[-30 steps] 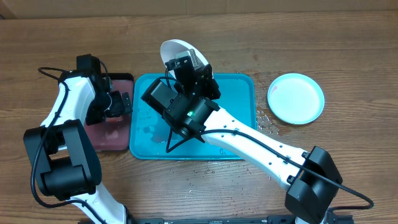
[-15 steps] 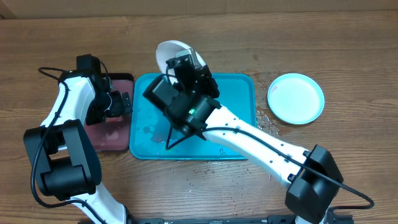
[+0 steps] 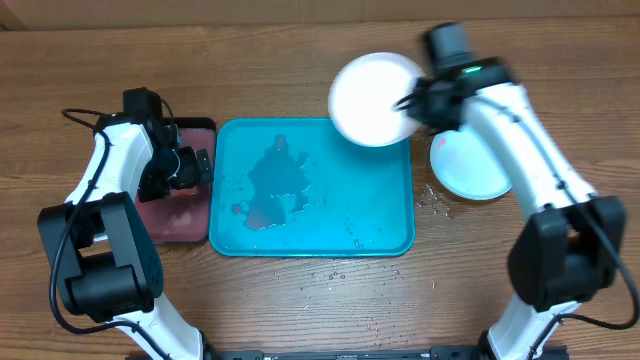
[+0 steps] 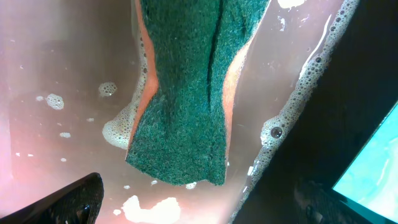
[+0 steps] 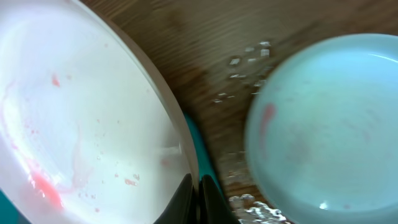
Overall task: Clean dirty plates on tray and stack at the side
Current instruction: 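Carry the white plate right over the plate stack, then lower the white plate onto the stack and open the right gripper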
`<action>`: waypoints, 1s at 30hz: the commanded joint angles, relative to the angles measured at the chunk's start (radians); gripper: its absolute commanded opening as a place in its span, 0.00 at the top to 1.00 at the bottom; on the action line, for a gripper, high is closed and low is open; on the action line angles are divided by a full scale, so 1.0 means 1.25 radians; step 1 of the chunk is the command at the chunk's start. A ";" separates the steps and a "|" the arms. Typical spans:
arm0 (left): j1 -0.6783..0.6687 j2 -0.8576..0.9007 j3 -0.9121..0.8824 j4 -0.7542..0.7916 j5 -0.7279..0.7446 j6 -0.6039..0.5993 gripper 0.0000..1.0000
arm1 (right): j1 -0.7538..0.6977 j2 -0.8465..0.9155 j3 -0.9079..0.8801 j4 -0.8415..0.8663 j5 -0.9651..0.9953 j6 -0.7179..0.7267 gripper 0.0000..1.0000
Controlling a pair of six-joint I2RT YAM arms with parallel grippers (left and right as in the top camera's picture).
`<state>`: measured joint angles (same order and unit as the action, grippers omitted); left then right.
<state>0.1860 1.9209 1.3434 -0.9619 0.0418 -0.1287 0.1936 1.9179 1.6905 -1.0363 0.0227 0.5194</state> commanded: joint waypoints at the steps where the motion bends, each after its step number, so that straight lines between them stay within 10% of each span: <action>1: -0.003 -0.020 0.012 -0.005 0.044 -0.007 0.02 | -0.115 -0.020 -0.003 -0.034 -0.158 0.016 0.96; 21: -0.003 -0.020 0.012 -0.004 0.042 -0.005 0.02 | -0.406 -0.020 -0.238 -0.034 -0.160 -0.024 0.96; 25: -0.003 -0.020 0.012 -0.005 0.042 -0.005 0.02 | -0.404 -0.020 -0.239 -0.038 -0.161 -0.027 0.51; 30: -0.003 -0.020 0.013 -0.008 0.042 -0.005 0.02 | -0.404 -0.020 -0.239 -0.039 -0.217 -0.054 0.35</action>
<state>0.1860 1.9209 1.3434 -0.9627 0.0425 -0.1287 -0.3126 1.9179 1.3937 -1.0924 -0.1852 0.4862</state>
